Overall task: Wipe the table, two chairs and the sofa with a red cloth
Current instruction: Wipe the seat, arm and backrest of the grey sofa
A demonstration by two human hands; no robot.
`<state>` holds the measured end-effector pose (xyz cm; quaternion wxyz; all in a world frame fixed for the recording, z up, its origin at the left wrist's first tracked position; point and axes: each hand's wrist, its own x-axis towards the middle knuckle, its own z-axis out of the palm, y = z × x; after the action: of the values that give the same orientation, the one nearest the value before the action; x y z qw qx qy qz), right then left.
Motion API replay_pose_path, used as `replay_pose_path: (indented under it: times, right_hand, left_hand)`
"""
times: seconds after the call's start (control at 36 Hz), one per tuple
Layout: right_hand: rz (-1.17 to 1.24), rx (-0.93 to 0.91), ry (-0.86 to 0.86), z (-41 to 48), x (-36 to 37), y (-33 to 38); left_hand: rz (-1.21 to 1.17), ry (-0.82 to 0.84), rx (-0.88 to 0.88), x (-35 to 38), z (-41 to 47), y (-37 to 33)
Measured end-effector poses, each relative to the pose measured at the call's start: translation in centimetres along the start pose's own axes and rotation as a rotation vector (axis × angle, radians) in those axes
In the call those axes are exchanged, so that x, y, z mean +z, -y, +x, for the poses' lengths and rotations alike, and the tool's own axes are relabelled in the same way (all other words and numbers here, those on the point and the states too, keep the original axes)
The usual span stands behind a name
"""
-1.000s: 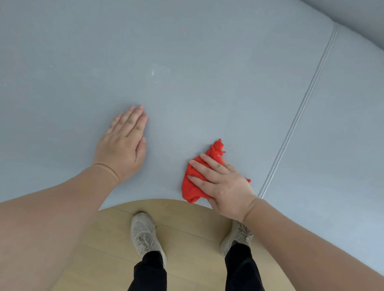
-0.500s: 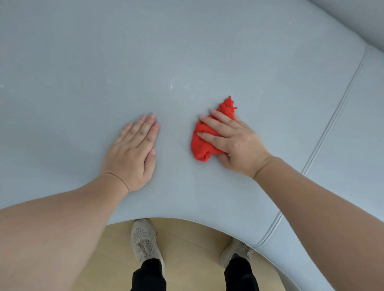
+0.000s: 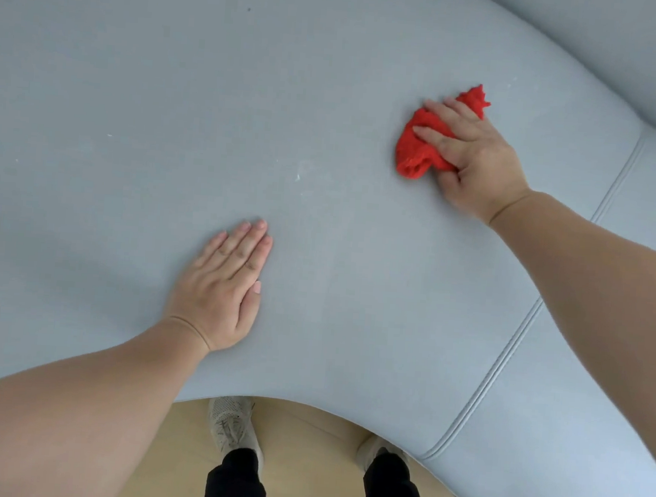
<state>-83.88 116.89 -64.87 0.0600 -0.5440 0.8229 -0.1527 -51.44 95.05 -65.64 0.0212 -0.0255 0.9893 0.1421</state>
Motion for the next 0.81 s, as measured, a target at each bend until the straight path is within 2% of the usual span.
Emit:
replay_pose_path:
  times: [0.25,0.42,0.5,0.58,0.81]
  right_hand:
    - [0.074,0.241,-0.084,1.5,-1.7,-4.9]
    - [0.078,0.501,-0.088,2.3,-3.5,-8.1]
    - [0.084,0.525,-0.110,2.6,-4.4,-9.3]
    - [0.087,0.684,-0.148,2.8,-5.1,-10.5]
    - [0.020,0.937,-0.181,4.2,-3.3,-12.4]
  left_hand:
    - [0.008,-0.017,-0.002,0.1,0.0,0.2]
    - [0.015,-0.033,0.009,0.4,0.0,0.4]
    - [0.017,-0.029,0.003,0.4,-0.1,0.5]
    - [0.022,-0.031,-0.006,0.5,-0.1,0.4]
    - [0.025,-0.032,0.002,0.7,-0.2,0.4]
